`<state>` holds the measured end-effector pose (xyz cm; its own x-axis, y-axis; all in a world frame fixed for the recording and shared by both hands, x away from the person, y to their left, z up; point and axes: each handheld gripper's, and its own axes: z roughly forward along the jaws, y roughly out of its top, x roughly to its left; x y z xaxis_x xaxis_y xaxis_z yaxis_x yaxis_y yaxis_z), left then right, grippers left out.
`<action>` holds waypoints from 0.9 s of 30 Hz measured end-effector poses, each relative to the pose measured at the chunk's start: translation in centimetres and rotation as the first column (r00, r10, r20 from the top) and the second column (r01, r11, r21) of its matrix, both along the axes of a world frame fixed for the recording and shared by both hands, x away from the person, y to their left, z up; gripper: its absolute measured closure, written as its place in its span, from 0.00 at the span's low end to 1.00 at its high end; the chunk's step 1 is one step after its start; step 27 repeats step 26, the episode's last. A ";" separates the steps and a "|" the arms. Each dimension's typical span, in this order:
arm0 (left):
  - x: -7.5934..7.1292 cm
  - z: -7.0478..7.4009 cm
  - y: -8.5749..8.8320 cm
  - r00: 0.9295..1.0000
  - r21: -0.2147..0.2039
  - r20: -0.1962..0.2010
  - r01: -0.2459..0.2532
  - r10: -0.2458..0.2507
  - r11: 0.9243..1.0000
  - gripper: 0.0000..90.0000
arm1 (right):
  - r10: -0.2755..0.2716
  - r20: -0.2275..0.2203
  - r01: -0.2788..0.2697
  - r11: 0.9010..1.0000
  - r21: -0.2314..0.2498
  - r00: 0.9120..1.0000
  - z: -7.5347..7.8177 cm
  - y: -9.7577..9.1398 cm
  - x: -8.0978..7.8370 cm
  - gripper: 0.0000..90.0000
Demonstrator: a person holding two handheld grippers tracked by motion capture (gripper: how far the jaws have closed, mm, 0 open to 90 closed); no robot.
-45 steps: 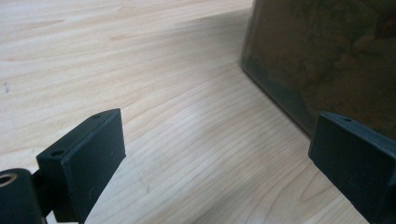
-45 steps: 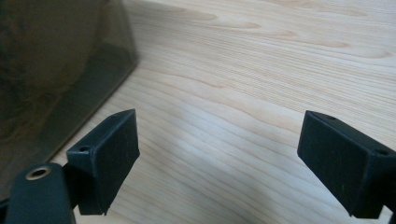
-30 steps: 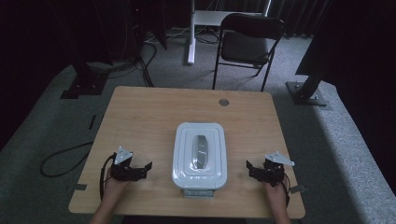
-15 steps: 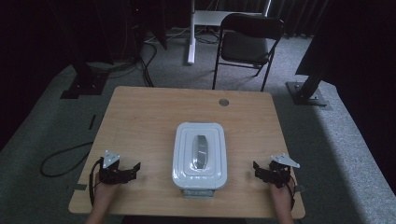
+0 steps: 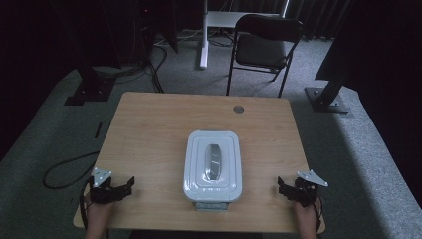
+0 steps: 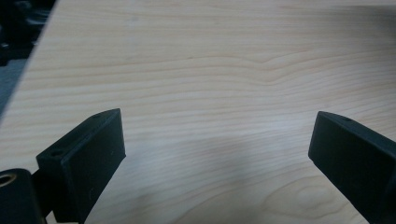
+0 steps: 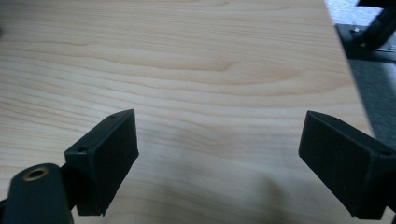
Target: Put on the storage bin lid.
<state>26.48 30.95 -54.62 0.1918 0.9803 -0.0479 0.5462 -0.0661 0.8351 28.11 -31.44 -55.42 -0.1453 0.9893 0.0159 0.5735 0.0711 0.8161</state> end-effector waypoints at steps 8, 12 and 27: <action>-1.0 -0.3 1.7 0.997 0.026 -0.018 -0.080 0.081 0.996 0.05 | -0.098 -0.027 0.098 0.995 -0.001 0.995 -0.5 -1.5 -0.9 0.12; -1.4 -0.2 2.4 0.993 0.026 -0.008 -0.120 0.120 0.992 0.05 | -0.112 -0.018 0.113 0.994 0.013 0.993 -0.6 -2.0 -1.3 0.12; -2.4 -0.3 4.2 0.968 0.008 -0.019 -0.250 0.250 0.968 0.05 | -0.114 -0.023 0.114 0.993 0.028 0.993 -0.7 -2.6 -1.5 0.12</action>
